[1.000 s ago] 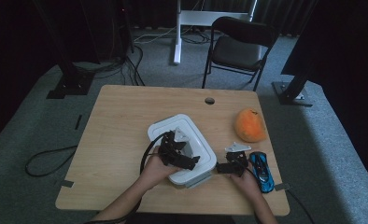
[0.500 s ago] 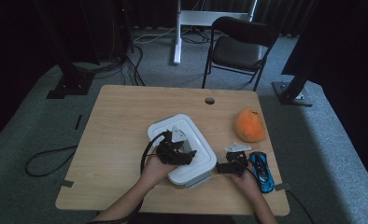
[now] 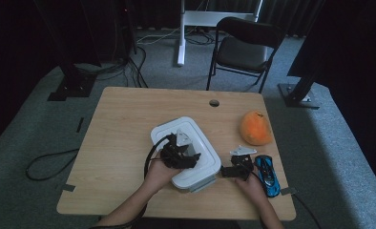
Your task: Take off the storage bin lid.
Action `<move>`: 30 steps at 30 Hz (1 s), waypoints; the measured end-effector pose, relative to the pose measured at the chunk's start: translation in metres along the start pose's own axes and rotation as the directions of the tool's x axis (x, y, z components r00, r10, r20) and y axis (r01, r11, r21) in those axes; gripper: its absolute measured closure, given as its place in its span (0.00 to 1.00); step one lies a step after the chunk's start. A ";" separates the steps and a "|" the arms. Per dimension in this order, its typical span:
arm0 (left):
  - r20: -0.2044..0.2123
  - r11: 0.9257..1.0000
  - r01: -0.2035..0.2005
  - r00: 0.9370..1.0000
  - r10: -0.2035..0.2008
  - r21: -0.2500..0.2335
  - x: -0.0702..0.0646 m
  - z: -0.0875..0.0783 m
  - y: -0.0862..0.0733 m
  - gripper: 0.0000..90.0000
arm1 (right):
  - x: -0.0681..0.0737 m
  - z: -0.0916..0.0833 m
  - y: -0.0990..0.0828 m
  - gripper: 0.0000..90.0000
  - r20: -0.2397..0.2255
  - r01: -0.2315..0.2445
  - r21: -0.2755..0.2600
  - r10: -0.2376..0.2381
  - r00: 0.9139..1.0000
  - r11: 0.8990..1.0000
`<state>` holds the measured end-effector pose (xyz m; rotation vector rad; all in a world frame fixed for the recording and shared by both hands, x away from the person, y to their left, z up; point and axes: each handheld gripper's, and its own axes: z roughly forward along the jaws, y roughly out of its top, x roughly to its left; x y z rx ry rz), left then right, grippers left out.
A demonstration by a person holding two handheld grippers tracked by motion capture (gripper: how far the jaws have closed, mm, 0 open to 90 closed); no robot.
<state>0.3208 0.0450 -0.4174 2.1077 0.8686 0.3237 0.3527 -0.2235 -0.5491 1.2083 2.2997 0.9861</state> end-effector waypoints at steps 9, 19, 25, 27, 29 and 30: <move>0.019 1.000 0.009 1.000 -0.009 -0.009 0.003 -0.003 -0.003 0.66 | 0.000 0.000 0.000 0.13 0.000 0.000 0.000 0.000 1.000 1.000; 0.039 0.999 -0.006 0.999 0.007 -0.031 0.005 -0.019 0.003 0.68 | 0.000 0.000 0.000 0.13 0.000 -0.001 -0.001 0.001 1.000 1.000; 0.035 0.998 -0.017 0.999 0.019 -0.068 0.010 -0.037 0.007 0.68 | 0.000 0.000 0.000 0.13 0.000 0.000 -0.001 0.000 1.000 1.000; 0.033 0.997 -0.024 0.999 0.026 -0.073 0.012 -0.042 0.007 0.68 | 0.000 0.000 0.000 0.13 0.000 0.000 -0.001 0.000 1.000 1.000; 0.034 0.997 -0.029 0.999 0.032 -0.076 0.014 -0.046 0.006 0.68 | 0.000 0.000 0.000 0.13 0.000 0.000 -0.001 0.000 1.000 1.000; 0.033 0.996 -0.032 0.999 0.035 -0.081 0.016 -0.048 0.006 0.68 | 0.000 0.000 0.000 0.13 0.000 0.000 -0.001 0.000 1.000 1.000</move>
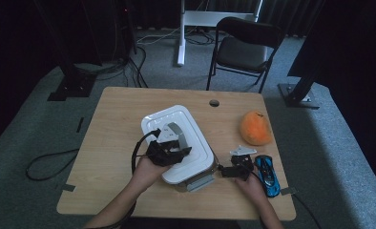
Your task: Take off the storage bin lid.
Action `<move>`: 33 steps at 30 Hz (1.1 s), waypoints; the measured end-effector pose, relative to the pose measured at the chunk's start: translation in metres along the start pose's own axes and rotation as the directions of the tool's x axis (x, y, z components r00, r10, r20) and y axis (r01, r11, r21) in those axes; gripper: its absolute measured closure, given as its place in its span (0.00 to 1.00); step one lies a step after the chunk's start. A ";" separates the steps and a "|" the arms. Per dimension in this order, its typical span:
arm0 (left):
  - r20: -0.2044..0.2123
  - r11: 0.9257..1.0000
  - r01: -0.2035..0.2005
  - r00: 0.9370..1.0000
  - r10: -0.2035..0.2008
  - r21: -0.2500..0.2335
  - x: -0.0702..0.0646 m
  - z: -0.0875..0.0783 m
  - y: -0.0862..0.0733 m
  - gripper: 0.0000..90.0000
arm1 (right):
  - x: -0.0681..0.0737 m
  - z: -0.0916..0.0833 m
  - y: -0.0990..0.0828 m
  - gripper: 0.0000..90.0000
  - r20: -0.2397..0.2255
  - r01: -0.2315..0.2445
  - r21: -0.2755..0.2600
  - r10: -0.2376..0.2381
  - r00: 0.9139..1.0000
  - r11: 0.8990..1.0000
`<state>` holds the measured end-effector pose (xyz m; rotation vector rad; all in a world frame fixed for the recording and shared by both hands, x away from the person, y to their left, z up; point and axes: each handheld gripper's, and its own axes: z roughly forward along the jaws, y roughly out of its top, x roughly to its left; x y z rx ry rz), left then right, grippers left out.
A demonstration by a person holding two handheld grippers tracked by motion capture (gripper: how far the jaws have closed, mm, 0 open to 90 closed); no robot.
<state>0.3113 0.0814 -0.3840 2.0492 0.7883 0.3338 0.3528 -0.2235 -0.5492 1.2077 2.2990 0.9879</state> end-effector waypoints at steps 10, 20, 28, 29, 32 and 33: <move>-0.040 1.000 -0.010 0.999 0.009 -0.012 0.008 -0.018 -0.002 0.71 | 0.000 0.000 0.000 0.13 0.001 0.000 0.001 0.000 1.000 1.000; -0.075 1.000 0.002 0.997 -0.003 -0.017 0.018 -0.034 -0.010 0.72 | 0.000 0.000 0.000 0.13 0.000 -0.002 0.002 0.002 1.000 1.000; -0.106 1.000 0.010 0.994 -0.012 -0.018 0.027 -0.054 -0.022 0.72 | 0.000 0.000 0.000 0.13 0.000 -0.001 0.000 0.001 1.000 1.000; -0.109 1.000 0.008 0.994 -0.010 -0.015 0.029 -0.056 -0.024 0.72 | 0.000 0.000 0.000 0.13 0.001 0.002 0.000 -0.002 1.000 1.000; -0.112 1.000 0.011 0.994 -0.013 -0.021 0.031 -0.062 -0.029 0.72 | 0.000 0.000 0.000 0.13 0.001 0.001 0.001 -0.001 1.000 1.000; -0.111 1.000 0.012 0.994 -0.015 -0.022 0.032 -0.064 -0.031 0.72 | 0.000 0.000 0.000 0.13 0.001 0.000 0.002 0.000 1.000 1.000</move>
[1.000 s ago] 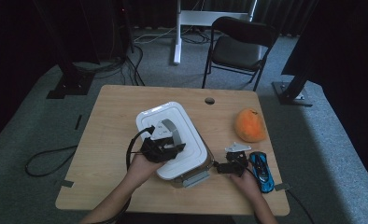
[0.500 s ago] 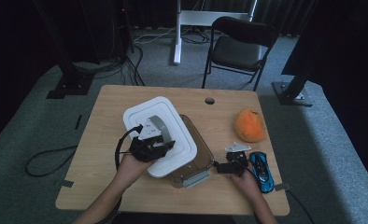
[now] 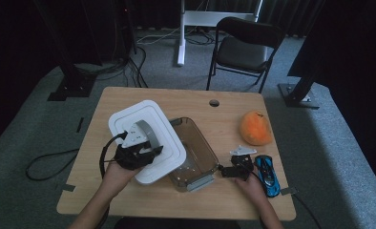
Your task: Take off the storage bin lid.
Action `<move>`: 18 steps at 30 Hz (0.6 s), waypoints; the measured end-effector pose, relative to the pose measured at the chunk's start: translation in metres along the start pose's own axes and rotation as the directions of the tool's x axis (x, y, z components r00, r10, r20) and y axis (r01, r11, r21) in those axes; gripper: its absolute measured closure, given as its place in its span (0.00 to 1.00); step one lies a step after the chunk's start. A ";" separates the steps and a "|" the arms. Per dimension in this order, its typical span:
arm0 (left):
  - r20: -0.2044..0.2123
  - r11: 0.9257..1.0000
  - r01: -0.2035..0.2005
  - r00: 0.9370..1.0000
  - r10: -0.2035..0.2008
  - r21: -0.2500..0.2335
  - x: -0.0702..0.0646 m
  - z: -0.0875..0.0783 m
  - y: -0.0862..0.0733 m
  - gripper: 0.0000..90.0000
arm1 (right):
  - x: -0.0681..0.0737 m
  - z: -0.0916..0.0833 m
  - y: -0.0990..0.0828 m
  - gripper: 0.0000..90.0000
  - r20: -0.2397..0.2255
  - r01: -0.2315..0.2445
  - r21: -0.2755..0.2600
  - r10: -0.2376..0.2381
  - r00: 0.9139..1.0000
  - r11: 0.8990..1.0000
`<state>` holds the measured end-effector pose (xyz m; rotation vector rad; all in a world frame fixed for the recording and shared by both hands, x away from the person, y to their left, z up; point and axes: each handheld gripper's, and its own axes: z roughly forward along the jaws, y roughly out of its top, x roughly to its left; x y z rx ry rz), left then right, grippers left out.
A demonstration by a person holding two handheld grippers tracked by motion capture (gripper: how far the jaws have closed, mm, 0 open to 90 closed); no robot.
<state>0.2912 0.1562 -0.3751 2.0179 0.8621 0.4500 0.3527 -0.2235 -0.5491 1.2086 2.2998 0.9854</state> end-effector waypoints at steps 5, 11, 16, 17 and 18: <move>0.005 1.000 0.004 1.000 -0.004 -0.011 0.006 -0.008 -0.010 0.72 | 0.000 0.000 0.000 0.13 0.000 -0.001 -0.001 0.001 1.000 1.000; 0.006 1.000 0.000 1.000 0.000 -0.015 0.013 -0.018 -0.025 0.72 | 0.000 0.000 0.000 0.13 0.000 -0.001 -0.001 0.001 1.000 1.000; -0.005 1.000 0.009 1.000 -0.009 -0.012 0.020 -0.025 -0.035 0.72 | 0.000 0.000 0.000 0.13 0.000 0.000 0.000 0.000 1.000 1.000; -0.001 1.000 0.010 1.000 -0.010 -0.018 0.021 -0.026 -0.037 0.72 | 0.000 0.000 0.000 0.13 0.000 -0.001 0.000 0.001 1.000 1.000; 0.000 1.000 0.013 1.000 -0.013 -0.015 0.023 -0.027 -0.039 0.72 | 0.000 0.000 0.000 0.13 0.000 0.000 -0.001 0.000 1.000 1.000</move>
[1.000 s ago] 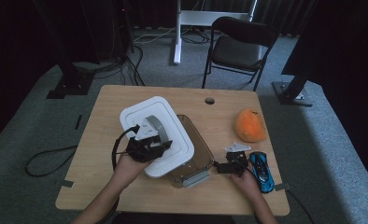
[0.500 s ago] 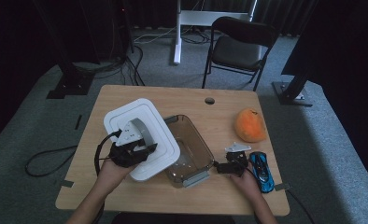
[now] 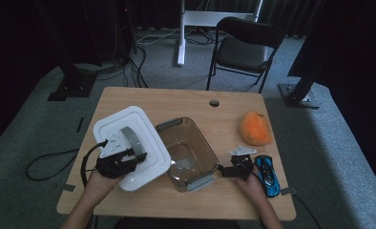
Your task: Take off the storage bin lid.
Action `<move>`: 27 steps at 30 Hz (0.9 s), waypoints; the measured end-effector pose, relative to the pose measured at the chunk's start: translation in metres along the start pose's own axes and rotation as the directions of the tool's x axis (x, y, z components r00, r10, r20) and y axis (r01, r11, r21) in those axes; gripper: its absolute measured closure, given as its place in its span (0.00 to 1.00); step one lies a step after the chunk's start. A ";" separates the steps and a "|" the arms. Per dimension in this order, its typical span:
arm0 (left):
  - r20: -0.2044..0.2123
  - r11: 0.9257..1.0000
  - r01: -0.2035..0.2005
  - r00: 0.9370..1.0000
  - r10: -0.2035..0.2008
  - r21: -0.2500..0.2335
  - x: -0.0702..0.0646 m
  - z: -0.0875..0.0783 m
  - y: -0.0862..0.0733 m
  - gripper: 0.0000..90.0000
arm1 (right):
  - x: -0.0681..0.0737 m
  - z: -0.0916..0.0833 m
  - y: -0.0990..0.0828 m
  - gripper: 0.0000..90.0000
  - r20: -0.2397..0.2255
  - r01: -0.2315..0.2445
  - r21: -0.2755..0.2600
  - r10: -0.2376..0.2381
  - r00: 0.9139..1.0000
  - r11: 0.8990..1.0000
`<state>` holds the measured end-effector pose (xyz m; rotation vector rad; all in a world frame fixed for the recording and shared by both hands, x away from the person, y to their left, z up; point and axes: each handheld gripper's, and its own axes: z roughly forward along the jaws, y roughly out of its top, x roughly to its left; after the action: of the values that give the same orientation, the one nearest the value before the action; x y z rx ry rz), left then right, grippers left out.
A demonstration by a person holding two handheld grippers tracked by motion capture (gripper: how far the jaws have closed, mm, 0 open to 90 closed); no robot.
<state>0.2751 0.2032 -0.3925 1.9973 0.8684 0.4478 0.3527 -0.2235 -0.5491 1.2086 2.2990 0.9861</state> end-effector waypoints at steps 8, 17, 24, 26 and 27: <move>0.005 1.000 0.002 1.000 -0.002 -0.018 0.013 -0.007 -0.019 0.72 | 0.000 0.000 0.000 0.13 0.000 0.000 0.000 0.000 1.000 1.000; 0.061 1.000 -0.009 0.998 0.010 -0.023 0.025 -0.001 -0.044 0.72 | 0.000 0.000 0.000 0.13 0.000 -0.002 0.000 0.002 1.000 1.000; 0.079 1.000 -0.003 0.997 0.004 -0.016 0.030 0.009 -0.055 0.72 | 0.000 0.000 0.000 0.13 0.000 -0.002 0.000 0.002 1.000 1.000; 0.100 1.000 0.003 0.995 -0.002 -0.011 0.032 0.015 -0.061 0.72 | 0.000 0.000 0.000 0.13 0.000 -0.002 0.000 0.002 1.000 1.000; 0.107 1.000 0.002 0.994 -0.001 -0.008 0.032 0.016 -0.062 0.72 | 0.000 0.000 0.000 0.13 0.000 -0.002 0.000 0.002 1.000 1.000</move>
<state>0.2821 0.2396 -0.4539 1.9935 0.8003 0.3393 0.3527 -0.2234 -0.5491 1.2108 2.2989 0.9868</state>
